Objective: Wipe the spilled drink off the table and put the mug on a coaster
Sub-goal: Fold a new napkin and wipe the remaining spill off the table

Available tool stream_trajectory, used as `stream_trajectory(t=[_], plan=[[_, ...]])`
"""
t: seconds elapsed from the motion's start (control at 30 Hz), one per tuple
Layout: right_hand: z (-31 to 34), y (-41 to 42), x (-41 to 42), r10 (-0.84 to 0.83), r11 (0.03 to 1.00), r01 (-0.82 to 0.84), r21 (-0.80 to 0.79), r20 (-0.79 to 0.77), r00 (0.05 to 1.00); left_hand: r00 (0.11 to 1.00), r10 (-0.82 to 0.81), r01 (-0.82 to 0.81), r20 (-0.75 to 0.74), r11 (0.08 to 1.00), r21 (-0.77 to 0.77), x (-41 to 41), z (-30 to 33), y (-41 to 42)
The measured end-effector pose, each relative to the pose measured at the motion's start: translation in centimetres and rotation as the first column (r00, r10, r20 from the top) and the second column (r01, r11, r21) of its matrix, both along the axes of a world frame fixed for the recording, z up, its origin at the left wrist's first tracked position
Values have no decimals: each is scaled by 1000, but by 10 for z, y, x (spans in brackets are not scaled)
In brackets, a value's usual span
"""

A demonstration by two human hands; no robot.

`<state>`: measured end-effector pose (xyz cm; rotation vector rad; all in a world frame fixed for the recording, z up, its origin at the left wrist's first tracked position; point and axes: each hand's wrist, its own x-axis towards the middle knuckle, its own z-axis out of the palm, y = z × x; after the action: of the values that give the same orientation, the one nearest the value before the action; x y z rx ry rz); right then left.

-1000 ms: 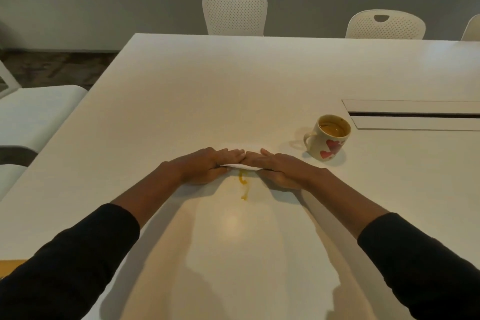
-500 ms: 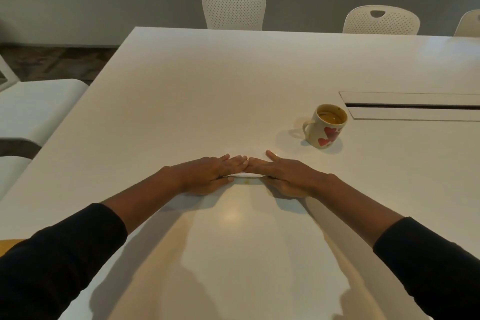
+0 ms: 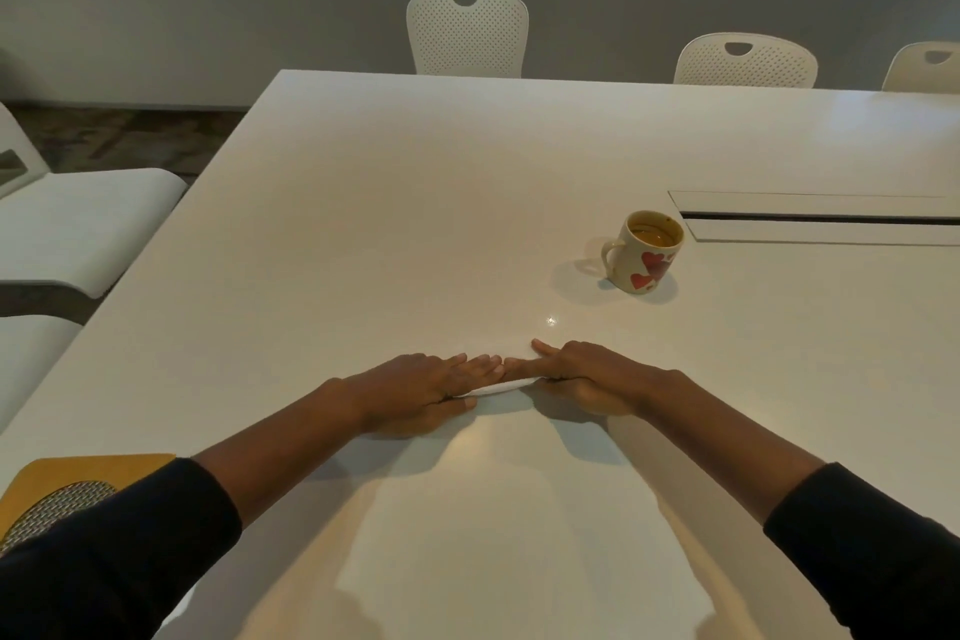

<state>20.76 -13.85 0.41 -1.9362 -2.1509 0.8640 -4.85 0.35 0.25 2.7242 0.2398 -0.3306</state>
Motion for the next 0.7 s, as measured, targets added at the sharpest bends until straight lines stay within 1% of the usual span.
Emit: stream_trajectory(t=[0.03, 0.07, 0.1, 0.13, 0.2, 0.27, 0.3, 0.33, 0.37, 0.47, 0.53, 0.6, 0.67, 0.7], plan=[[7, -1, -2, -36, 998, 33, -47, -69, 997, 999, 31, -31, -17, 999, -41, -3, 6, -6], [15, -3, -6, -64, 994, 50, -93, -153, 986, 997, 67, -69, -23, 990, -125, -7, 12, -10], [22, -5, -9, -87, 990, 55, -134, -246, 965, 994, 107, -109, -19, 963, -247, -10, 18, -15], [29, -8, -12, -111, 985, 59, -160, -342, 933, 988, 155, -145, -3, 915, -376, -13, 23, -19], [40, -16, -17, -195, 977, 118, -177, -527, 827, 952, 303, -223, 37, 775, -592, -20, 32, -26], [48, -24, -21, -305, 950, 258, -174, -688, 659, 862, 500, -260, 78, 569, -780, -27, 39, -34], [51, -27, -23, -346, 928, 325, -183, -747, 568, 817, 571, -244, 80, 469, -849, -29, 41, -37], [53, -29, -25, -370, 909, 369, -196, -789, 491, 784, 616, -227, 74, 396, -890, -29, 44, -41], [55, -30, -28, -379, 897, 391, -207, -816, 436, 763, 643, -217, 68, 354, -910, -28, 48, -43], [59, -32, -35, -373, 890, 394, -229, -863, 342, 721, 691, -209, 50, 286, -935, -24, 58, -51], [60, -35, -40, -371, 884, 405, -234, -879, 301, 716, 697, -193, 41, 254, -948, -23, 61, -56], [59, -38, -44, -365, 870, 446, -209, -881, 301, 720, 691, -163, 56, 247, -955, -24, 62, -62], [57, -42, -47, -353, 859, 487, -158, -871, 342, 700, 709, -157, 85, 269, -950, -25, 61, -67], [56, -44, -48, -346, 855, 501, -132, -864, 364, 676, 730, -169, 96, 280, -945, -25, 60, -68]])
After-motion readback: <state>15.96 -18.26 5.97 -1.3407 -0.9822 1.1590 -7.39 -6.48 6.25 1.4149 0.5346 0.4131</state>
